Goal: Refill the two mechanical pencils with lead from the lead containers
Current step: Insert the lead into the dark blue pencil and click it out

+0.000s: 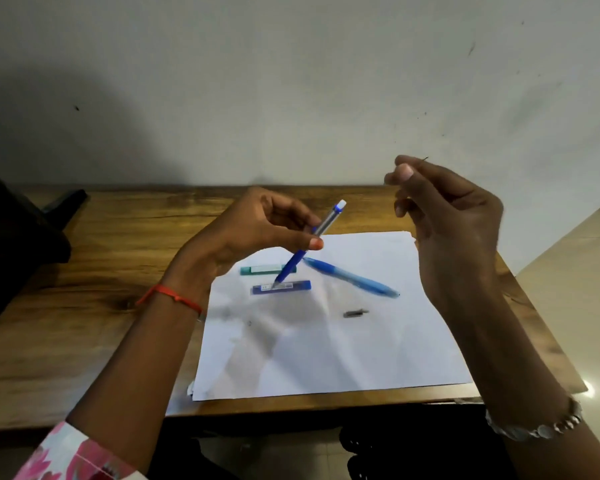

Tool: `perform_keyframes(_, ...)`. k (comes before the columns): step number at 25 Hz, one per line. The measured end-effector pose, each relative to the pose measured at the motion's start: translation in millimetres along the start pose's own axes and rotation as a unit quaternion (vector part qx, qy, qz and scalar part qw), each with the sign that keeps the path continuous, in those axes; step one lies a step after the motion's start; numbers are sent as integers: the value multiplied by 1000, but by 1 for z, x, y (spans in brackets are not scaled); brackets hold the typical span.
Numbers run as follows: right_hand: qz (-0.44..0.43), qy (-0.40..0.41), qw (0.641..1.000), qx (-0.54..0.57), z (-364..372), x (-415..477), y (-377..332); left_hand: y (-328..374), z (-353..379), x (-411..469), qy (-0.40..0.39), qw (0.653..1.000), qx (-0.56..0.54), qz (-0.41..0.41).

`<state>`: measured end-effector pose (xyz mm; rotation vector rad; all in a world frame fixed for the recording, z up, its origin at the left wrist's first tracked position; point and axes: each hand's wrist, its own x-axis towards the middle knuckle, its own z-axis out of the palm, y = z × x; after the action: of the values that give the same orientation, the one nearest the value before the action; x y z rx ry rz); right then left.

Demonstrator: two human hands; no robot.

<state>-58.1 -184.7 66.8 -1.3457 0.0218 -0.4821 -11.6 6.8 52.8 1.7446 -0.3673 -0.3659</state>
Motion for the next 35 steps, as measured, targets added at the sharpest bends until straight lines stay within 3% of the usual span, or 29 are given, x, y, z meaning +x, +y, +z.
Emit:
perform_keyframes(4,-99,-21,995,-12,17,-18,-19,5,0,-5,-26,998,-18,60)
perform_keyframes(8,-141,-21,987,-72,23,-22,-18,2,0,-4,-44,996,-21,80)
perform_keyframes(17,-191,-33,978,-83,19,-24,-17,3,0,-5,-49,995,-25,87)
perform_keyframes(23,-243,-50,955,-164,13,-26,-16,-2,-4,-1,-55,995,-11,88)
perform_keyframes(35,-266,-59,940,-203,15,-27,-13,-4,-6,0,-48,995,-1,90)
